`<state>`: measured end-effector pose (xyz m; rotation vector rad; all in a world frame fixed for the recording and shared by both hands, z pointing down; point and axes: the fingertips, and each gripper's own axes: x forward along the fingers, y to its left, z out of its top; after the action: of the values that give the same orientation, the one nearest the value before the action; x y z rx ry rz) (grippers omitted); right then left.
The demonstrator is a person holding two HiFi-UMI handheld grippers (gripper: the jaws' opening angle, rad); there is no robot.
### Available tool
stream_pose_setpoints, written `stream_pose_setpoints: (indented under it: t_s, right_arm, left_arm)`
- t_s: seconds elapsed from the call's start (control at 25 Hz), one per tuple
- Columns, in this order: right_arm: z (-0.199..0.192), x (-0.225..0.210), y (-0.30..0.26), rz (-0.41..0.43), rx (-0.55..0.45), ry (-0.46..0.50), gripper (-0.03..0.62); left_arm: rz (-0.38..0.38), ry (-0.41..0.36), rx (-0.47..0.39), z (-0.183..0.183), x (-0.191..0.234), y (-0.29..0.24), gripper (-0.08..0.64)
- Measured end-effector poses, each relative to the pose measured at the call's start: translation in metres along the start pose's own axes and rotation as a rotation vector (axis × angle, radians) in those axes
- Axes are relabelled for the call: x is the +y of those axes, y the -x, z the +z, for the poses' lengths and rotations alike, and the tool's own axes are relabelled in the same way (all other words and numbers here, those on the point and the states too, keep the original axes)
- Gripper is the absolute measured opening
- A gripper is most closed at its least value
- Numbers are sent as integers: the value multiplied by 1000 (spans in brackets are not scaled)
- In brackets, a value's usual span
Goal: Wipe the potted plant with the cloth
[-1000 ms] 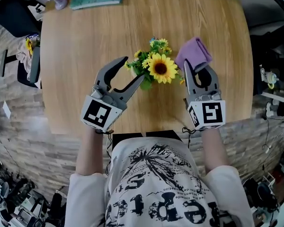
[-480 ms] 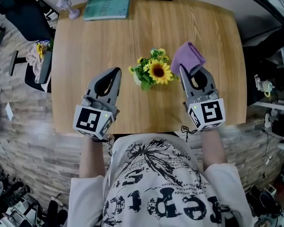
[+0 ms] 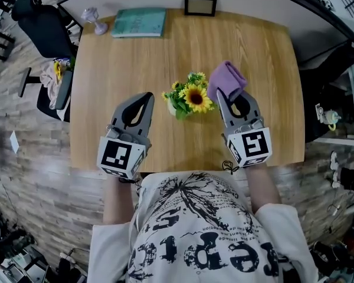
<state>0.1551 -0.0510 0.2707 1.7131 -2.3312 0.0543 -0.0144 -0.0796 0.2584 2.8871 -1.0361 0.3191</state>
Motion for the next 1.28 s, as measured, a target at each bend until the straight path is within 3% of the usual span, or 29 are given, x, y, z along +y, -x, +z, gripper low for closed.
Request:
stream_pose_setpoints:
  t_s: [0.44, 0.68, 1.28]
  right_arm:
    - [5, 6, 7, -6, -19, 35, 60]
    - [6, 3, 19, -47, -28, 17, 60]
    - [10, 2, 42, -82, -20, 22, 61]
  left_arm:
    - [20, -9, -2, 3, -2, 0, 3]
    - [19, 37, -11, 2, -3, 0, 3]
    - [-4, 10, -16, 14, -21, 11, 3]
